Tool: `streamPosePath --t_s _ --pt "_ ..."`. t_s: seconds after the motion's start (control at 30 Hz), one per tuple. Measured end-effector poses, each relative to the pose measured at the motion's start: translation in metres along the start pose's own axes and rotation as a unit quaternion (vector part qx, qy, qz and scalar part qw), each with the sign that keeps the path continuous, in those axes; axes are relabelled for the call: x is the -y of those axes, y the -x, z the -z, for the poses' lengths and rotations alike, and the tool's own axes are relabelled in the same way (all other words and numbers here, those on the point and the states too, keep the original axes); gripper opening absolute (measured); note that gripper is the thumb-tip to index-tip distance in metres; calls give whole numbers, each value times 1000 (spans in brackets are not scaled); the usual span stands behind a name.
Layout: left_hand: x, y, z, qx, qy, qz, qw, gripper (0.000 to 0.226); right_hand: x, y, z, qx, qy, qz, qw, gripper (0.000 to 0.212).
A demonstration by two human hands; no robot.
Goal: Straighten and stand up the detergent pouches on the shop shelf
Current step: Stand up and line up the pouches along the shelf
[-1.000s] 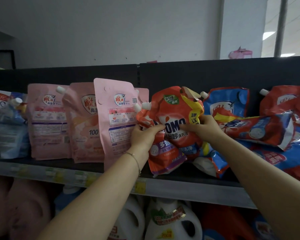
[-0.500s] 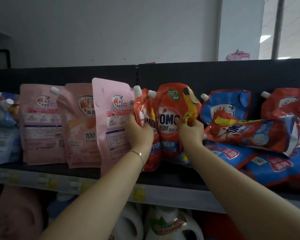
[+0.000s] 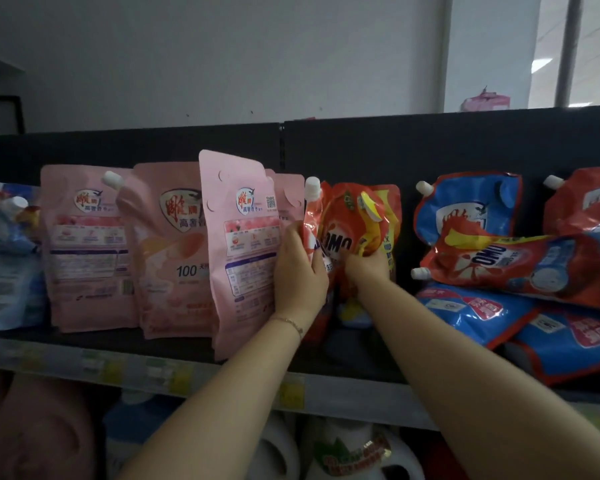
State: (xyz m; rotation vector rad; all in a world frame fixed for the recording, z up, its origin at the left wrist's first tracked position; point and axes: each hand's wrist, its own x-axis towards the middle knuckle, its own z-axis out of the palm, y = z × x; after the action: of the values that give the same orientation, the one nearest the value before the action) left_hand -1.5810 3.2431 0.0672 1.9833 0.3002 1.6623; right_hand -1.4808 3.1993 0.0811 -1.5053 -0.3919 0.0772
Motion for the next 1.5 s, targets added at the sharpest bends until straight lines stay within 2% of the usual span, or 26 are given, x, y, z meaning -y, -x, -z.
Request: streamPosePath --t_s 0.17,0.27,0.37,0.47,0.6,0.67,0.9,1.03,1.07,1.13,1.2,1.23,1.33,1.4,1.5 --pt "-1 -2 4 18 -34 -14 999 35 8 3 22 83 83 -6 993 71" --pt "-1 1 10 -2 -72 7 997 32 12 5 34 135 111 0 985 62" --pt "-2 8 17 -43 -101 20 994 42 19 7 52 156 214 38 964 47" --pt "-7 21 22 -69 -123 -52 989 40 30 13 72 162 295 90 938 24" --pt "-31 36 10 -41 -141 -177 973 24 39 19 92 149 369 160 903 27" --pt "-46 40 -4 11 -134 -196 971 17 40 22 100 155 402 183 884 27" --pt "-70 47 -55 178 -167 -138 960 25 37 8 145 93 511 259 814 17" --pt "-80 45 -76 280 -173 -16 944 22 38 -12 176 83 548 281 784 20" --pt "-85 43 -81 301 -164 31 939 23 38 -17 183 81 568 279 770 24" --pt "-95 39 -91 335 -145 123 923 25 37 -27 195 62 635 285 715 39" --pt "-103 36 -101 363 -146 158 907 25 35 -34 204 51 677 279 680 60" --pt "-106 35 -106 381 -155 160 897 30 33 -37 207 56 678 267 683 71" --pt "-115 33 -117 421 -237 129 866 72 30 -45 209 88 661 224 711 89" --pt "-120 36 -121 423 -270 112 857 83 27 -47 208 90 674 224 698 78" --pt "-117 44 -121 441 -254 126 852 97 23 -45 208 73 699 263 661 56"
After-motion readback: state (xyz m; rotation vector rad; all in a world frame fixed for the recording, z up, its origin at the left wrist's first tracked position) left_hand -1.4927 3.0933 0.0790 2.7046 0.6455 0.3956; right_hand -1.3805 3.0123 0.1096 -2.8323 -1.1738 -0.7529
